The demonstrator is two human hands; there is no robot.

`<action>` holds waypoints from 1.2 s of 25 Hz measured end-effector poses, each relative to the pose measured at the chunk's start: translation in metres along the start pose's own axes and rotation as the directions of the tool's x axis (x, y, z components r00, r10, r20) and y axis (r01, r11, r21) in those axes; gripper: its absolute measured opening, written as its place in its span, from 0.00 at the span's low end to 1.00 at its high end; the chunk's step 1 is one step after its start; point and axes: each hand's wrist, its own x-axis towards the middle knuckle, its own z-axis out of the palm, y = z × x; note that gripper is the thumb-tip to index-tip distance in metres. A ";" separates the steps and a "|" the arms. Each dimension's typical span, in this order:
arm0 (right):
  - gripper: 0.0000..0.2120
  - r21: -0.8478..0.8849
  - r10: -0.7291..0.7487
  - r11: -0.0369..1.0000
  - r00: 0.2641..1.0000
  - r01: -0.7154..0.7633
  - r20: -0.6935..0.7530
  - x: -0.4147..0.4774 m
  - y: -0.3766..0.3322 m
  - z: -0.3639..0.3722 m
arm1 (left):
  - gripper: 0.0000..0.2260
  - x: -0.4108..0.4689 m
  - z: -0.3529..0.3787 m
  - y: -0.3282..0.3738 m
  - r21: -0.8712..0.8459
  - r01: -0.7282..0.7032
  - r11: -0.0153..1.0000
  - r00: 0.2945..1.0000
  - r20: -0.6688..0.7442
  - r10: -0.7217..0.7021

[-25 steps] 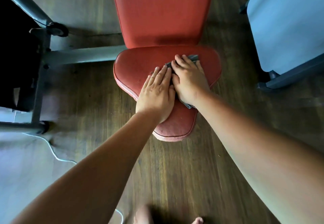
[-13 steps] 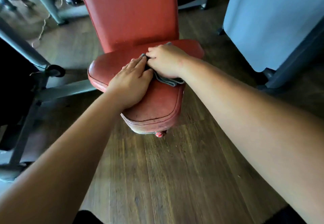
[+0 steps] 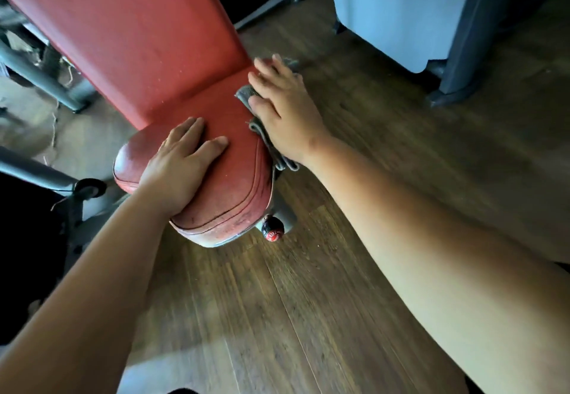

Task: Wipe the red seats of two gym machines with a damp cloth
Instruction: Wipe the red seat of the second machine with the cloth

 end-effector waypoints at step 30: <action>0.22 0.690 0.576 0.592 0.817 -0.417 -0.002 -0.108 -0.094 0.013 | 0.37 0.005 0.005 -0.001 -0.003 0.018 1.000 0.999 -0.042 -0.018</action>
